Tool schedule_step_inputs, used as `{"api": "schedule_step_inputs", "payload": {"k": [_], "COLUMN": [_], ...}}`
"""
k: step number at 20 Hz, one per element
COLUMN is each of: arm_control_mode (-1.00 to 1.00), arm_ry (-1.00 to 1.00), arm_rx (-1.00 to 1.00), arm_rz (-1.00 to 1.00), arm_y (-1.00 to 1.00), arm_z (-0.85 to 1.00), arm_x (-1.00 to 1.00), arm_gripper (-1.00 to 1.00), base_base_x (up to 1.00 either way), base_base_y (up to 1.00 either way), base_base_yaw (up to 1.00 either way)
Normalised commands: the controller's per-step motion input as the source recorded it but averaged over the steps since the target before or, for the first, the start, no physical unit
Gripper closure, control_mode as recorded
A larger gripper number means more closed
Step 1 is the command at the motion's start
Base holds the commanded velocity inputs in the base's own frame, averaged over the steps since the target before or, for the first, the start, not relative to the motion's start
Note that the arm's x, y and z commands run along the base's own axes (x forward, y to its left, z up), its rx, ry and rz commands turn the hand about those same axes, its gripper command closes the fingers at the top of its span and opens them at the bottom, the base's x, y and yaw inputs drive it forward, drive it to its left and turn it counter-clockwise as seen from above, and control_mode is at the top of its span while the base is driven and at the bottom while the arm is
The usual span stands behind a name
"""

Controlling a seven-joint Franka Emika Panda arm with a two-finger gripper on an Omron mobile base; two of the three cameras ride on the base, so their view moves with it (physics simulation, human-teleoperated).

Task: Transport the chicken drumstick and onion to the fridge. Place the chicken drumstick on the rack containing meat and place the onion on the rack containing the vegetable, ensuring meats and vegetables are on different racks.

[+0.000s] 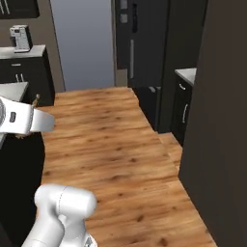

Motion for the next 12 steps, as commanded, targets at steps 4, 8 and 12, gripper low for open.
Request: {"api": "schedule_step_inputs", "payload": {"k": [4, 8, 12], "arm_control_mode": [1.00, 1.00, 1.00], "arm_ry": [0.00, 0.00, 0.00], "arm_rx": [0.00, 0.00, 0.00], "arm_rz": [0.00, 0.00, 0.00], "arm_y": [0.00, 0.00, 0.00], "arm_z": [0.00, 0.00, 0.00], "arm_x": [0.00, 0.00, 0.00], "arm_gripper": [1.00, 1.00, 1.00], "base_base_x": [1.00, 1.00, 1.00], "base_base_y": [-0.64, -0.60, -0.06], "base_base_yaw": [0.38, 0.33, 0.14]}}
